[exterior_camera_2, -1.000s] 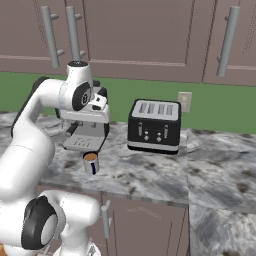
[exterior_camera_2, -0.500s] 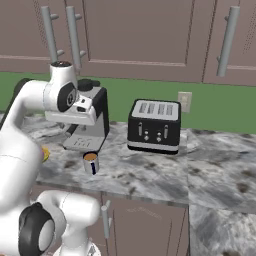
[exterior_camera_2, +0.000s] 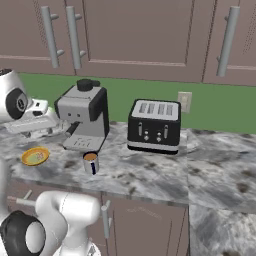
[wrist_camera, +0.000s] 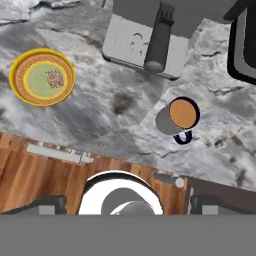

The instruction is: Take a sugar cube from the saucer and place it inside the coffee. Then, grab milk from the fridge and place it next to the coffee on the counter to sweeten the coffee.

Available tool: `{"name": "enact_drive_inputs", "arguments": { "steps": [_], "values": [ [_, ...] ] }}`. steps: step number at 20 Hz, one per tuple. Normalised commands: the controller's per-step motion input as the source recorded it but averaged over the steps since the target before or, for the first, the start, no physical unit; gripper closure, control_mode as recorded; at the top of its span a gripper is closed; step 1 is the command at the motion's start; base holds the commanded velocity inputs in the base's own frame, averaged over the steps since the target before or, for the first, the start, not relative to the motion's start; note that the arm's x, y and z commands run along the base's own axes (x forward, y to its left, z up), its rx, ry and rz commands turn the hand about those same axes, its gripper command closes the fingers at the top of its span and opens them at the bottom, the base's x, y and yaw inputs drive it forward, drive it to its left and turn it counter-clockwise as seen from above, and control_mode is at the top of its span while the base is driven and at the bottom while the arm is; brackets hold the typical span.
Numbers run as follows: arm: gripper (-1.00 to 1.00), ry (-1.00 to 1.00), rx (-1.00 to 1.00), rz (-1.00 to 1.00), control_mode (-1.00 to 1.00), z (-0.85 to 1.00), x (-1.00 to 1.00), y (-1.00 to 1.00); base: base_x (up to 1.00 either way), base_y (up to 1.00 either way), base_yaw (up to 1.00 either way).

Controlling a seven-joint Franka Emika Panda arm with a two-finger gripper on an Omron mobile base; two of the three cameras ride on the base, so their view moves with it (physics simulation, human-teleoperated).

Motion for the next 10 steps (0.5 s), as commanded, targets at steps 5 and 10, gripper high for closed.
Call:
{"name": "enact_drive_inputs", "arguments": {
  "steps": [5, 10],
  "values": [
    [-1.00, 0.05, -0.22, 0.14, -1.00, -0.33, -0.25, 1.00, 0.00, 0.00, 0.00],
    [-1.00, 0.18, -0.05, 0.09, -1.00, -0.50, -0.03, 0.90, 0.00, 0.00, 0.00]
  ]
}}
